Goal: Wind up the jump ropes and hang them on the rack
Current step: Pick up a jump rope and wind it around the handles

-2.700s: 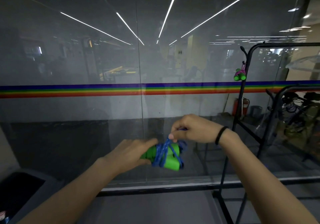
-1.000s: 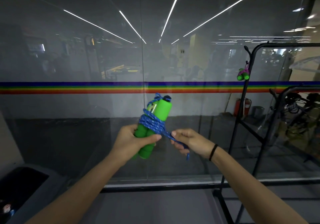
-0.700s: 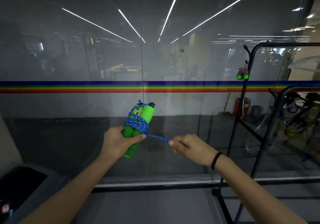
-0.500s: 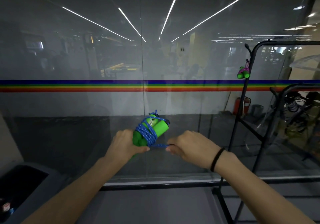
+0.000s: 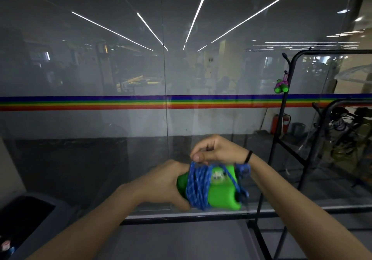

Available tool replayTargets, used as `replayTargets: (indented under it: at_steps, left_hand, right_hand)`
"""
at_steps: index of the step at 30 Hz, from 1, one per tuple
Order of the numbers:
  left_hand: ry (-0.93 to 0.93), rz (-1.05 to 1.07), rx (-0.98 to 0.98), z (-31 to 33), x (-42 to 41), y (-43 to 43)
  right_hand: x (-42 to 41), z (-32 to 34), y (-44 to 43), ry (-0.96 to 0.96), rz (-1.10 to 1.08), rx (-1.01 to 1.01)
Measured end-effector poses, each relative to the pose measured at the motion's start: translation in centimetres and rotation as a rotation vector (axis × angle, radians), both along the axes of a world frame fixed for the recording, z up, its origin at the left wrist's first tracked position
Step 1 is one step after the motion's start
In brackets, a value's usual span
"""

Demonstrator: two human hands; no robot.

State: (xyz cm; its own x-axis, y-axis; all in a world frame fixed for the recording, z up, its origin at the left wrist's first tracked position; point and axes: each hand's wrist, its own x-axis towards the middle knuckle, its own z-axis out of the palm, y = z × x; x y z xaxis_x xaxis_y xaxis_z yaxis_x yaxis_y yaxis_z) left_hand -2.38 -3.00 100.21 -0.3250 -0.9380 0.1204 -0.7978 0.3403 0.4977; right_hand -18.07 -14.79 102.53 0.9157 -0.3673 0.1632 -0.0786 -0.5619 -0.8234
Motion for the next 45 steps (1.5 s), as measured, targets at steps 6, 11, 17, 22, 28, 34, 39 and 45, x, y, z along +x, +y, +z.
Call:
replayTargets:
  at_steps: [6,11,17,22,28,34,39,45]
  left_hand:
    - [0.679,0.069,0.039,-1.3,-0.6,-0.6]
    - [1.016,0.288,0.097,-1.8,-1.5,-1.8]
    - [1.078,0.445,0.106,-1.8,-1.0,-2.5]
    - [1.154,0.441,0.195,-2.4,-0.6,-2.4]
    - [1.237,0.383,0.233,-1.9,-1.0,-1.8]
    - [1.26,0.324,0.346,-0.5,-1.2,-1.7]
    - [1.283,0.293,0.329,0.3,-1.0,-2.2]
    - [1.23,0.298,0.217,-0.4,-0.2,-1.0]
  right_hand:
    - [0.6,-2.9,-1.6,-0.209,-0.382,0.103]
    - [1.4,-3.4,-1.6,-0.174,-0.363,0.098]
    - [1.2,-3.1,-0.4,-0.039,-0.604,-0.28]
    - [0.7,-2.7,1.6,-0.157,-0.728,-0.488]
    - [-0.4,-2.7,3.2,-0.427,-0.668,-0.382]
    - [0.0,-3.8,3.5,-0.837,-0.513,0.282]
    - [0.4,-3.5,3.3,-0.955,-0.261,0.585]
    - [-1.2,-3.7,2.6,-0.784,-0.383,0.23]
